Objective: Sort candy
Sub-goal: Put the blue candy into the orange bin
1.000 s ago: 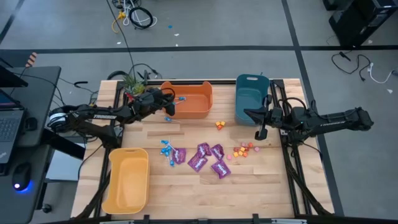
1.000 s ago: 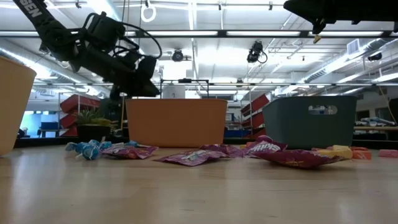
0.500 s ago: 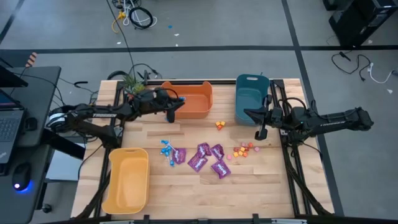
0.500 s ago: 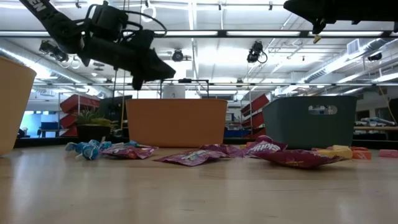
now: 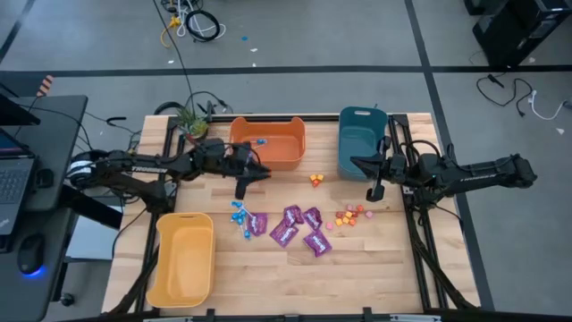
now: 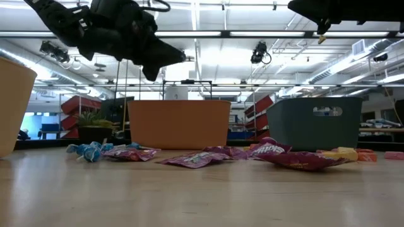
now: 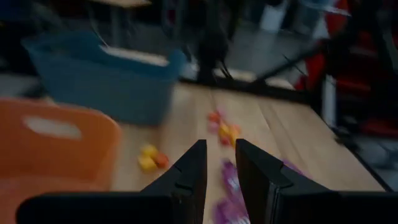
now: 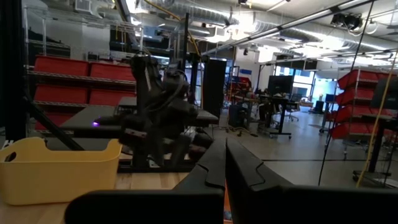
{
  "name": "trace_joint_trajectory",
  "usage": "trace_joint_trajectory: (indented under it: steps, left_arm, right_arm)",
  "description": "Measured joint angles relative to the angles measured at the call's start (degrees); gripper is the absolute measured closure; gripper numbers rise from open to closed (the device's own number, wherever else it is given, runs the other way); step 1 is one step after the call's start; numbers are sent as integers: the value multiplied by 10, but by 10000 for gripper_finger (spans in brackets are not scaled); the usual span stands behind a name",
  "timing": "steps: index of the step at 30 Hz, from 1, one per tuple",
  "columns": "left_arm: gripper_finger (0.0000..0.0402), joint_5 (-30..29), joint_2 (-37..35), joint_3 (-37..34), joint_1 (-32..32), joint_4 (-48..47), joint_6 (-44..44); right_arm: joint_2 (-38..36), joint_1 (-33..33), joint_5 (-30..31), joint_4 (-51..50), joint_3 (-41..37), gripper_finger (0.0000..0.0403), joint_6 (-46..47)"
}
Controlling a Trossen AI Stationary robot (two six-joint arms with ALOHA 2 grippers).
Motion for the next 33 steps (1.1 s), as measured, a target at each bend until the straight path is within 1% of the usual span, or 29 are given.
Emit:
trace_joint_trajectory:
  steps: [5, 7, 10, 15, 20, 23, 27, 33]
  left_arm:
    - [314, -2, 0, 9, -39, -117, 0]
    - [314, -19, 0, 11, -51, -181, -3]
    - [314, -61, 0, 12, -62, -261, -23]
    - [314, -169, 0, 12, -65, -363, -64]
    - [314, -275, 0, 12, -65, -408, -80]
    - [314, -312, 3, 12, -65, -418, -77]
    - [314, -327, 3, 12, -65, -427, -56]
    - [314, -316, 3, 11, -70, -441, 40]
  right_arm:
    - [0, 0, 0, 0, 0, 402, 0]
    - [0, 0, 0, 0, 0, 402, 0]
    - [0, 0, 0, 0, 0, 402, 0]
    - [0, 0, 0, 0, 0, 403, 0]
    - [0, 0, 0, 0, 0, 402, 0]
    - [0, 0, 0, 0, 0, 402, 0]
    - [0, 0, 0, 0, 0, 402, 0]
    - [0, 0, 0, 0, 0, 402, 0]
